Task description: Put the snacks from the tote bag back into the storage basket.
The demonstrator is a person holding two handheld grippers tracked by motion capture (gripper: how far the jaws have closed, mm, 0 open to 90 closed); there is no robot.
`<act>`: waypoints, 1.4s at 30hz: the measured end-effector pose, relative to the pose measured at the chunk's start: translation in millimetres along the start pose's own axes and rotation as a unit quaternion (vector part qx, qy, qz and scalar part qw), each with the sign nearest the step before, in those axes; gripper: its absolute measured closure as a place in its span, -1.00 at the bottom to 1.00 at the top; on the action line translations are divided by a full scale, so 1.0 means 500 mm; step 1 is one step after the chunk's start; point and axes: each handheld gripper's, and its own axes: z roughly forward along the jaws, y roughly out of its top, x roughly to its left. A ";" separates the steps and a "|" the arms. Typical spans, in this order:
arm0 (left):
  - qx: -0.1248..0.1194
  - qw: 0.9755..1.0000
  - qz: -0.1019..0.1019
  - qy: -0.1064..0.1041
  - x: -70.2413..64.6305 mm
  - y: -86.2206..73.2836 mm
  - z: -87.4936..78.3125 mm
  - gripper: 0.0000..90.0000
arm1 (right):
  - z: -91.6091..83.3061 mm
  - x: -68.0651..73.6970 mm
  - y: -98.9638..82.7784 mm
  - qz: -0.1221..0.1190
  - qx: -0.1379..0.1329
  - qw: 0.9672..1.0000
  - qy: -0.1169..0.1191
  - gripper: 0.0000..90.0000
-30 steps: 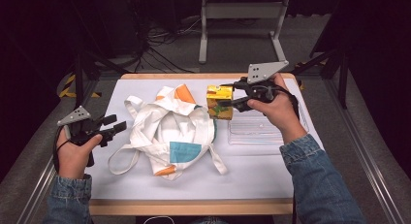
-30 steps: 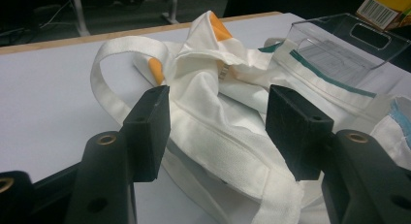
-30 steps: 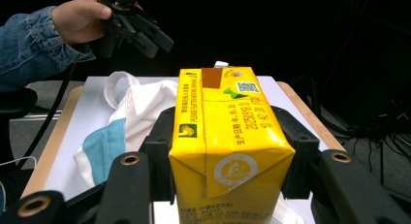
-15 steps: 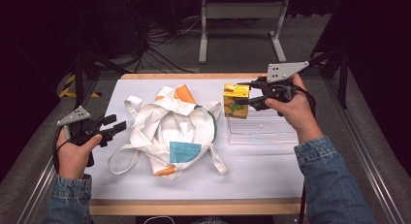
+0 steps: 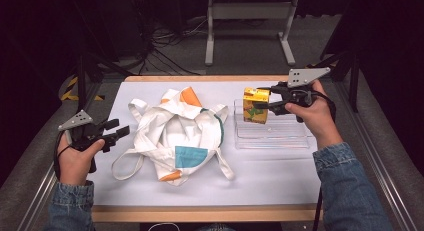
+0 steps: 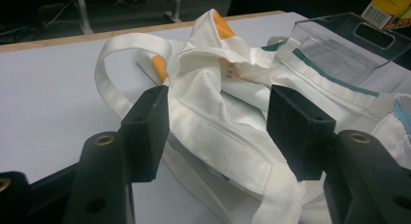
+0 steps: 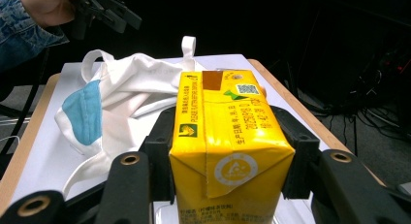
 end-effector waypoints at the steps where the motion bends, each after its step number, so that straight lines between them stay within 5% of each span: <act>1: 0.000 1.000 0.000 0.000 0.000 0.000 0.000 -0.07 | 0.000 -0.001 -0.003 0.001 0.001 1.000 -0.001 0.13; 13: 0.000 1.000 0.000 -0.001 0.001 0.001 0.001 -0.07 | 0.007 -0.014 -0.052 0.006 0.019 1.000 -0.008 0.13; 42: 0.005 1.000 -0.004 0.005 0.000 -0.007 -0.006 -0.07 | 0.060 -0.012 -0.112 0.004 0.058 0.997 0.044 0.13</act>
